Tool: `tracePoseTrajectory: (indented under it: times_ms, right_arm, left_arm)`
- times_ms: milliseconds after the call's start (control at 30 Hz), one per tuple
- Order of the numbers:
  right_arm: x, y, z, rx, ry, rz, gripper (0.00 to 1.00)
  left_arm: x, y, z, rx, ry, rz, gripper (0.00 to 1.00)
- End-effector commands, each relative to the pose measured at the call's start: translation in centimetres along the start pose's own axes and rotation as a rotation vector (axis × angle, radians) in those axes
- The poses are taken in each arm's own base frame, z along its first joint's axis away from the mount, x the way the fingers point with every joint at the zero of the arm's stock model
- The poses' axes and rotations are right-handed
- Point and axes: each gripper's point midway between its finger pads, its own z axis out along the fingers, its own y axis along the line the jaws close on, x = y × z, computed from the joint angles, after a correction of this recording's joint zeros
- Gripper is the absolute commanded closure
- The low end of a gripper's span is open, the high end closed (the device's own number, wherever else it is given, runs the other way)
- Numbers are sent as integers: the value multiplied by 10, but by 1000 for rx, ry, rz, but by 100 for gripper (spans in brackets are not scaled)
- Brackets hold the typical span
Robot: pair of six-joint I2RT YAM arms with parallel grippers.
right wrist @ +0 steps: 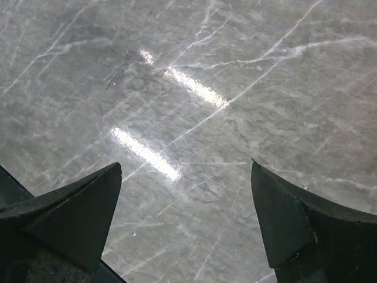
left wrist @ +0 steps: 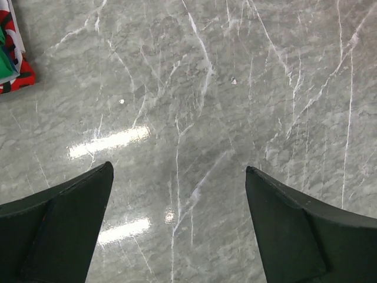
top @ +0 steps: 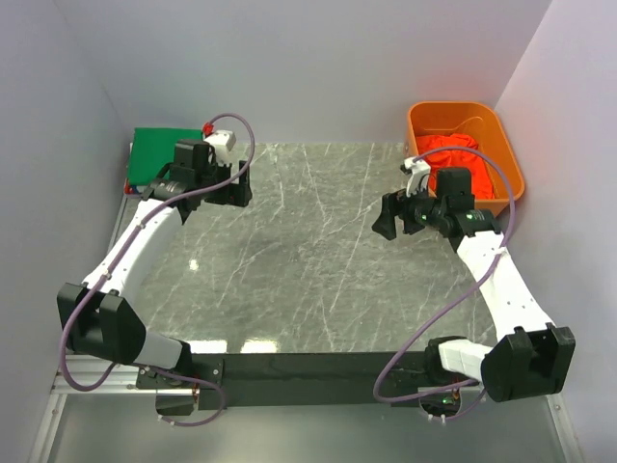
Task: Fold and stack the t-shirts
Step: Grab the tshirt from the pile
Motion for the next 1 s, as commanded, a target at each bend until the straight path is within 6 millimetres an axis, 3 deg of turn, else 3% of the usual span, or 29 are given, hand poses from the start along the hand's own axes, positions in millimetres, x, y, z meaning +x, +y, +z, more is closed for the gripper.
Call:
tracePoseTrajectory:
  times_ms: [0, 167, 200, 267, 333, 467, 500, 600, 733, 967]
  right_arm:
    - [-39, 0, -9, 13, -86, -59, 4]
    - [-90, -12, -18, 92, -168, -54, 3]
    - [-108, -16, -22, 110, -201, -68, 3]
    - [-128, -31, -27, 177, -234, -65, 3]
    - [-154, -55, -31, 253, -258, -74, 3]
    - [-189, -131, -38, 419, -299, 52, 3]
    - [-200, -159, -42, 447, -312, 83, 3]
    - [-208, -210, -37, 529, -309, 118, 3]
    - [-200, -267, -16, 605, -264, 133, 3]
    - [-175, -350, 45, 707, -183, 109, 3]
  left_arm:
    - [-30, -9, -14, 37, -82, 25, 1]
    - [-58, -7, -24, 16, -140, 48, 1]
    - [-63, -7, -25, 14, -150, 45, 1]
    - [-80, -8, -32, 20, -188, 37, 1]
    - [-97, -10, -37, 30, -218, 15, 1]
    - [-121, -13, -41, 53, -250, 7, 0]
    - [-127, -13, -43, 54, -257, 9, 0]
    - [-136, -10, -42, 42, -269, 17, 1]
    - [-141, 2, -36, -4, -270, 21, 1]
    - [-138, 13, -12, -29, -204, 32, 1]
